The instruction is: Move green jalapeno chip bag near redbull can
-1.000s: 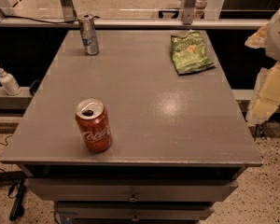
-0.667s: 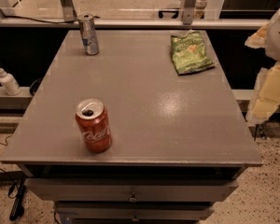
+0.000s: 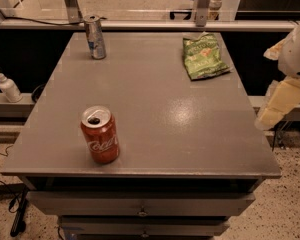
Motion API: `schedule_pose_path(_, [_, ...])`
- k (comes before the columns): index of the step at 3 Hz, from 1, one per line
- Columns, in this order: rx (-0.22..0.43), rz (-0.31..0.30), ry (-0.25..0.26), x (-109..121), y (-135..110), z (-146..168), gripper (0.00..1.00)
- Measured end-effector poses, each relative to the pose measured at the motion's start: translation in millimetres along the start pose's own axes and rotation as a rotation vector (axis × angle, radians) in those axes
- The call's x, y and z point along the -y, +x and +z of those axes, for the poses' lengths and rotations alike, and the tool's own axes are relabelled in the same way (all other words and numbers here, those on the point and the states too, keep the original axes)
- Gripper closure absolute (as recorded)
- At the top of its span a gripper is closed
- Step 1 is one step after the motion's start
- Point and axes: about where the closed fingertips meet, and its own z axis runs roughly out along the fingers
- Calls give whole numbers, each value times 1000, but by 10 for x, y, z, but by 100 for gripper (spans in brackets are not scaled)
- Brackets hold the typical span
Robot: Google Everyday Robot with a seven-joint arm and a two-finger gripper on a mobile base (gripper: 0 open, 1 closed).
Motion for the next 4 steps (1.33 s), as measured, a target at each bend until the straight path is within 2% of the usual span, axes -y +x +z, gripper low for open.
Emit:
schedule_pose_path(1, [51,68,38,285,102,335,0])
schedule_pose_path(2, [113,136,63,587,74,596,0])
schedule_pose_path(4, [206,259,98,1044,-292,1114,0])
